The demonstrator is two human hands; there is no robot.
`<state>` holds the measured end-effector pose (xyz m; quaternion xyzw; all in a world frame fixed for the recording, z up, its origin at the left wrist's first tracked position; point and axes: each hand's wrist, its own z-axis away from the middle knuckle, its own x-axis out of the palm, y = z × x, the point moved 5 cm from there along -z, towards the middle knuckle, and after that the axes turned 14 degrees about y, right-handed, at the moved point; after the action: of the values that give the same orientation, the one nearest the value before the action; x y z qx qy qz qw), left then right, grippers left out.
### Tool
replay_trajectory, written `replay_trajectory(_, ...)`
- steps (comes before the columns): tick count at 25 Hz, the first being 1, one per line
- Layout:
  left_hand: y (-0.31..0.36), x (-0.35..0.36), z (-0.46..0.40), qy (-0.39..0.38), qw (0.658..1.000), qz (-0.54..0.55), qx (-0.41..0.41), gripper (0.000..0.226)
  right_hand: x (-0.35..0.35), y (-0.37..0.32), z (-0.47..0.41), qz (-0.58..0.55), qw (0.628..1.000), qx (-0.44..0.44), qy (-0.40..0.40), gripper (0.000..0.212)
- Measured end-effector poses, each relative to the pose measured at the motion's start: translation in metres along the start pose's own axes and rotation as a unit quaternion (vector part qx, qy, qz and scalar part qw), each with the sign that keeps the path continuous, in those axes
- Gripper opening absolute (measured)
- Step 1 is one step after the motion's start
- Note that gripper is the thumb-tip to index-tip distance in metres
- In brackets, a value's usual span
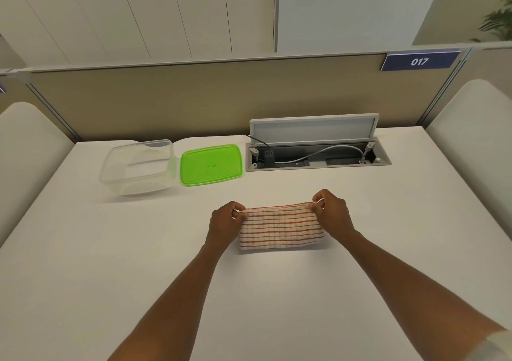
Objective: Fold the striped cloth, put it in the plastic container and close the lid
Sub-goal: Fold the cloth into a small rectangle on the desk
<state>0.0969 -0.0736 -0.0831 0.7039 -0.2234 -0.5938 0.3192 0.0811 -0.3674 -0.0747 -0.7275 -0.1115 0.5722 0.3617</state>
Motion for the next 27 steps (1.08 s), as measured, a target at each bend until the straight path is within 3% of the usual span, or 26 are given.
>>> replay_trajectory(10, -0.001, 0.010, -0.018, -0.023, 0.997, -0.072, -0.008, 0.007, 0.011, -0.002, -0.011, 0.063, 0.997, 0.000, -0.033, 0.011)
replay_trajectory(18, 0.001, 0.016, -0.022, -0.023, 0.992, -0.119, -0.028, 0.009, 0.015, 0.011, -0.011, 0.069, 0.997, 0.028, -0.010, 0.014)
replay_trajectory(21, 0.014, 0.016, -0.018, 0.027, 0.978, -0.192, 0.083, 0.042, 0.015, 0.004, -0.011, 0.079, 0.996, 0.006, 0.032, 0.024)
replay_trajectory(23, 0.030, 0.019, -0.010, 0.054, 0.966, -0.184, 0.173, 0.050, 0.018, -0.003, -0.005, 0.093, 0.993, -0.042, 0.056, 0.036)
replay_trajectory(27, 0.036, 0.048, 0.014, -0.059, 0.945, -0.195, 0.255, 0.051, 0.036, -0.009, 0.012, 0.121, 0.987, -0.103, 0.026, 0.055)
